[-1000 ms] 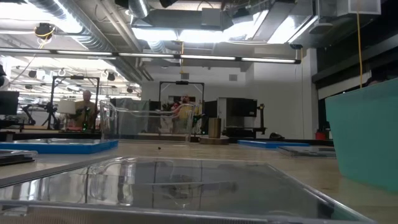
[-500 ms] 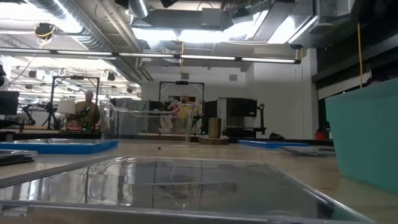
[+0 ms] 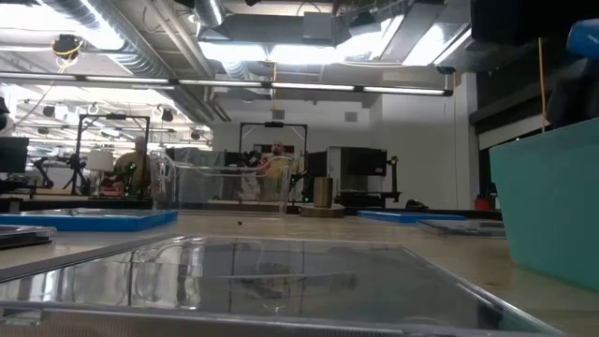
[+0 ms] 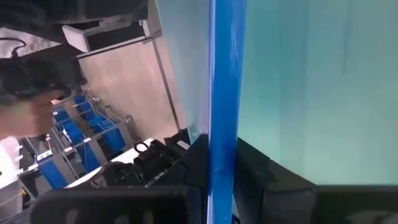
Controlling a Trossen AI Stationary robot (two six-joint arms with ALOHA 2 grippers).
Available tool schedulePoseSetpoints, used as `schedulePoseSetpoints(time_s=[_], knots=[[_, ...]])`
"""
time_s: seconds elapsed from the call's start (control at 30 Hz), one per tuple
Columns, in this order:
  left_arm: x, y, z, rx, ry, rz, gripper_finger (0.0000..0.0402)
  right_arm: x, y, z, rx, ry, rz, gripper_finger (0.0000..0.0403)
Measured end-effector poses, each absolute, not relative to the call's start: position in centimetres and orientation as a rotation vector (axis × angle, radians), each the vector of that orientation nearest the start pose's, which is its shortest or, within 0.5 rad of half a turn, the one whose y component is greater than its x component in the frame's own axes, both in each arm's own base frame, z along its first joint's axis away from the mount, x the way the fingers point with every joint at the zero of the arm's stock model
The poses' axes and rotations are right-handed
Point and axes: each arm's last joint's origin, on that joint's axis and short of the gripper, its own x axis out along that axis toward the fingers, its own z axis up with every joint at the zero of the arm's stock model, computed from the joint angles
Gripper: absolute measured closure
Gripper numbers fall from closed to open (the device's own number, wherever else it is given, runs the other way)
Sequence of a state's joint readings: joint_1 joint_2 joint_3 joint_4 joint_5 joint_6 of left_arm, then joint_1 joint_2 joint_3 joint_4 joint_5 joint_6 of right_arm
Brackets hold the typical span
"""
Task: Pick & place jewel cases by type
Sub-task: Put the bottom right blue cd case into the green bin
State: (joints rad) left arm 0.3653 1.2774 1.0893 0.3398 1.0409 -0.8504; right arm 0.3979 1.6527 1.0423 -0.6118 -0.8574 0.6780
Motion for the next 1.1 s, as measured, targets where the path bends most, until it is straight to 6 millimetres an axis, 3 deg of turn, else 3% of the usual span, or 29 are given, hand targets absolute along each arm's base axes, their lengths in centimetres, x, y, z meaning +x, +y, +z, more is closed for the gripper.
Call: schedulePoseSetpoints(time_s=[0.5,0.77,1.1], knots=[[26.8,7.6,38.2,-0.72,0.165,-0.657,0.0272,25.3,13.1,15.0,0.857,1.63,0.584,0.0351],[26.9,7.7,38.2,-0.698,0.144,-0.635,0.0272,25.3,13.1,14.9,0.872,1.638,0.586,0.0317],[27.0,7.7,37.8,-0.688,0.16,-0.608,0.0272,25.8,13.4,15.6,0.933,1.652,0.539,0.0239]])
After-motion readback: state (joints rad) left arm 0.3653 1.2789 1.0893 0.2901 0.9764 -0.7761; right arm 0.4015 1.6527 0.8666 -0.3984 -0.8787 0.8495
